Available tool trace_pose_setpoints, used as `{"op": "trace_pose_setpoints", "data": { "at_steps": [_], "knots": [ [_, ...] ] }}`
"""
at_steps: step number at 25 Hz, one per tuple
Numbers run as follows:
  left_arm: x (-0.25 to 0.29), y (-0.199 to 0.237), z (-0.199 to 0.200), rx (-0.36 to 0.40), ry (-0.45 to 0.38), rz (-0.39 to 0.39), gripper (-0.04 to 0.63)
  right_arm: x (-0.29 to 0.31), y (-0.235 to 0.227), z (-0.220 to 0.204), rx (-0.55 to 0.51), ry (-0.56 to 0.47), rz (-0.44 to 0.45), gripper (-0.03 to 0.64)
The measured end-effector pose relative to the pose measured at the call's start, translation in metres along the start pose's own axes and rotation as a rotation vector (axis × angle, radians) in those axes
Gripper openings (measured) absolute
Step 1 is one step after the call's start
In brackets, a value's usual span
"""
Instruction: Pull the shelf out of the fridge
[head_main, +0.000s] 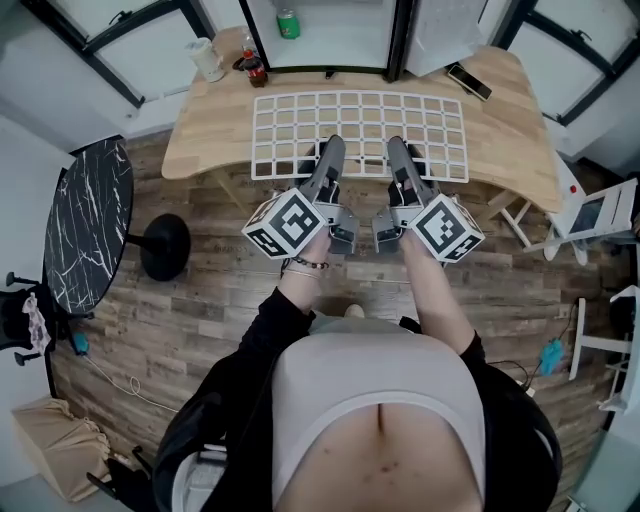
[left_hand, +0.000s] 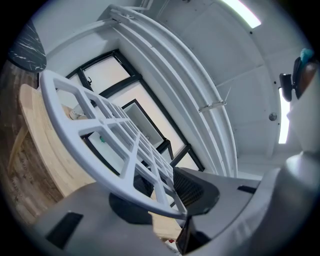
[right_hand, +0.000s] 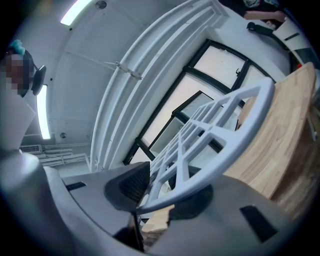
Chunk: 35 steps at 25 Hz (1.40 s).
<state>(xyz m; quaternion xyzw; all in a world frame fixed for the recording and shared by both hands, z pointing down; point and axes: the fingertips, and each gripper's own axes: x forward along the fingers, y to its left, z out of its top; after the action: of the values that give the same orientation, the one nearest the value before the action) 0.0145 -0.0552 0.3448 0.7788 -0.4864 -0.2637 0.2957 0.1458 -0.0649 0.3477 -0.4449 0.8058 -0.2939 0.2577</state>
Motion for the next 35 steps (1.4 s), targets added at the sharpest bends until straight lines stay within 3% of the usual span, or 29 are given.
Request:
{"op": "trace_pose_setpoints", "data": {
  "at_steps": [8, 16, 24, 35],
  "knots": [
    [-0.025, -0.009, -0.002, -0.014, 0.028, -0.027, 0.126, -0.024, 0.019, -0.008, 0.015, -0.021, -0.013, 0.129],
    [-0.102, -0.008, 0.008, -0.007, 0.048, -0.034, 0.126, -0.070, 0.064, -0.056, 0.027, -0.036, -0.043, 0.129],
    [-0.177, -0.019, -0.006, -0.020, 0.081, -0.039, 0.126, -0.133, 0.100, -0.090, 0.030, -0.048, -0.065, 0.129],
    [-0.245, -0.041, -0.005, -0.030, 0.062, -0.045, 0.125, -0.186, 0.140, -0.109, -0.006, -0.048, -0.061, 0.130]
  ]
}}
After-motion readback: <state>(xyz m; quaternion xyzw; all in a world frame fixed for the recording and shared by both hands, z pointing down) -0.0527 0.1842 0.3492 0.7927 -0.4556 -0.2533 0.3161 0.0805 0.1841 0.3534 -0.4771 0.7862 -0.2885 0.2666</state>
